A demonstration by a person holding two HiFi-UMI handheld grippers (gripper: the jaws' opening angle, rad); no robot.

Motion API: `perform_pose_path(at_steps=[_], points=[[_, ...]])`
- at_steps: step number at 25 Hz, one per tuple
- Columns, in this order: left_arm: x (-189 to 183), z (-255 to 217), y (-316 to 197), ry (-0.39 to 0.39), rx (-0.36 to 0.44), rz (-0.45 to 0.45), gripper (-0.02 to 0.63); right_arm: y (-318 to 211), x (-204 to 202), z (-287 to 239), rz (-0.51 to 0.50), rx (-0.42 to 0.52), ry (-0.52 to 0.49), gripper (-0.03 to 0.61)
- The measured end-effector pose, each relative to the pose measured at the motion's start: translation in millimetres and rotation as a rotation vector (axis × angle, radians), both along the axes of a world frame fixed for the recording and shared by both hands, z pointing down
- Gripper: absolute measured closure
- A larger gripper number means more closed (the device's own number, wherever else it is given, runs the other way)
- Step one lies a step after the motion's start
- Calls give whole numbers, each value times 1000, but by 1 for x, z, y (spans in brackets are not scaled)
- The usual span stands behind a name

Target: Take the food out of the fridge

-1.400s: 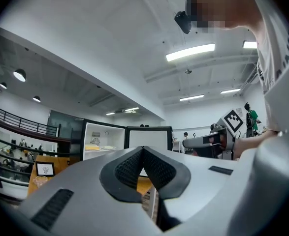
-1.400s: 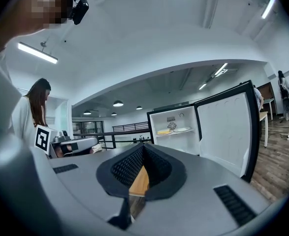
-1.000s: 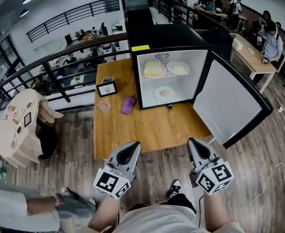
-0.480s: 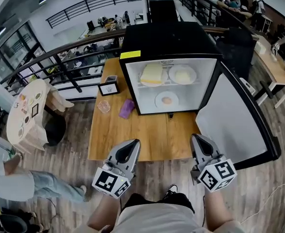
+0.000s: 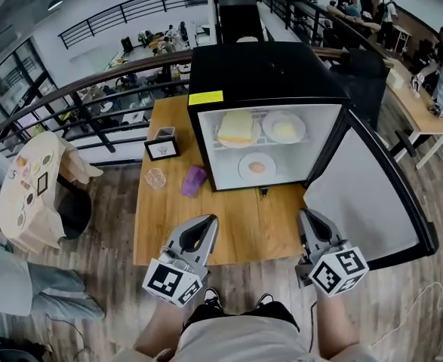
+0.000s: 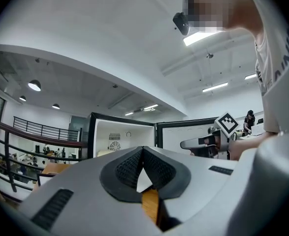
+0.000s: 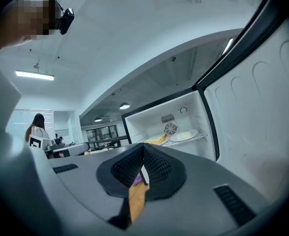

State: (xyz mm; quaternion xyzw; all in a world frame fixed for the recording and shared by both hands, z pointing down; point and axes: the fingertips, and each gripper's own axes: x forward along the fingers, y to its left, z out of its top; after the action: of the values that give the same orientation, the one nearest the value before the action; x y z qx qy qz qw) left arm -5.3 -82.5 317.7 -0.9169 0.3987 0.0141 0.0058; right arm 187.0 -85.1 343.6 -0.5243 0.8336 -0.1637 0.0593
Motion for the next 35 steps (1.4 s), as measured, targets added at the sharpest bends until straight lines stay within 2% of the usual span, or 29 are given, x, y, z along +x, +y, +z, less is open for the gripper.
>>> perform_pose_path(at_steps=[7,12,16,18,24,28,32,35], points=[[-39,-4,-21,6,4,22,606,-27,-27,-9,58,-6,-44,558],[-43,0,-25,14,-10,20,606,-55,-23,-8,97,-46,-126,557],[-40,7,-24,15,-31,19,606,-87,-7,-2,163,-94,-245,546],[-40,11,-24,10,-38,21,606,-109,-1,6,199,-128,-306,480],[-43,22,-30,0,-67,21,606,-168,22,36,350,-239,-599,471],[-45,27,-39,-6,-74,29,606,-195,30,52,397,-279,-724,466],[-48,34,-51,-8,-89,38,606,-219,38,73,432,-327,-894,466],[-51,40,-59,-14,-102,44,606,-230,46,85,471,-340,-967,466]])
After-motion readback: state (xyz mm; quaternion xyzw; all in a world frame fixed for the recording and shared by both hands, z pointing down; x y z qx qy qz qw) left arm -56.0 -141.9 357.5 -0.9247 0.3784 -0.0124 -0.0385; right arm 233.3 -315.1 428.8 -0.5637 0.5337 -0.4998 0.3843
